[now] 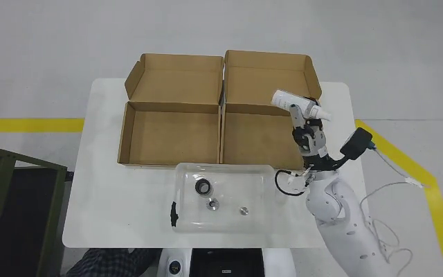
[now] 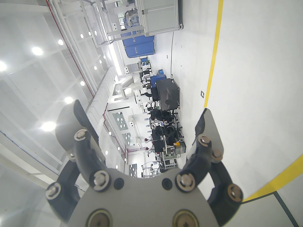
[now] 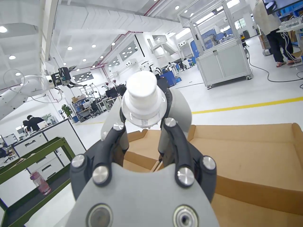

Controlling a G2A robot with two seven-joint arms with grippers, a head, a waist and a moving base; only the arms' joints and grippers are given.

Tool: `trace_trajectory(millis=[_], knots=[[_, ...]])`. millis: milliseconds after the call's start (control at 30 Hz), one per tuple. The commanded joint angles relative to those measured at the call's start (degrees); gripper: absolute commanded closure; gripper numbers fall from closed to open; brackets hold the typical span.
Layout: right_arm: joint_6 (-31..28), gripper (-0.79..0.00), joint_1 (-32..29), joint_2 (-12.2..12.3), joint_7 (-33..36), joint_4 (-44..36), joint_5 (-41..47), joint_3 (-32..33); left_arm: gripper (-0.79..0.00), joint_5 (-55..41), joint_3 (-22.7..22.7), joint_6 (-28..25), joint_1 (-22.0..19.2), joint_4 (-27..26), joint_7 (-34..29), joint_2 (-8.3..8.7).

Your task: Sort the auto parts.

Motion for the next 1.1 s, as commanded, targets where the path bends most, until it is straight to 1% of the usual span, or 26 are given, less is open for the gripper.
trace_trajectory(millis=[0, 233, 333, 533, 767, 1067], knots=[[-0.5, 0.000, 0.1, -0.1, 0.0, 0.1, 0.5, -0.1, -0.785, 0.0, 0.0, 0.0, 0.0, 0.0, 0.0, 0.00], [-2.2, 0.000, 0.5, -0.5, 0.8, 0.6, 0.9, -0.6, -0.785, 0.0, 0.0, 0.0, 0.0, 0.0, 0.0, 0.00], [-3.2, 0.000, 1.0, -0.4, 3.7, 0.7, -2.3, -0.6, -0.785, 0.0, 0.0, 0.0, 0.0, 0.0, 0.0, 0.00], [-7.3, 0.000, 2.4, 0.0, 12.8, 1.5, -7.0, -1.1, -0.785, 0.0, 0.0, 0.0, 0.0, 0.0, 0.0, 0.00], [-11.9, 0.000, 6.2, 0.4, 24.8, 4.3, -11.9, -2.7, -0.785, 0.0, 0.0, 0.0, 0.0, 0.0, 0.0, 0.00], [-15.6, 0.000, 12.5, 0.1, 33.0, 12.2, -13.2, -5.6, -0.785, 0.0, 0.0, 0.0, 0.0, 0.0, 0.0, 0.00]])
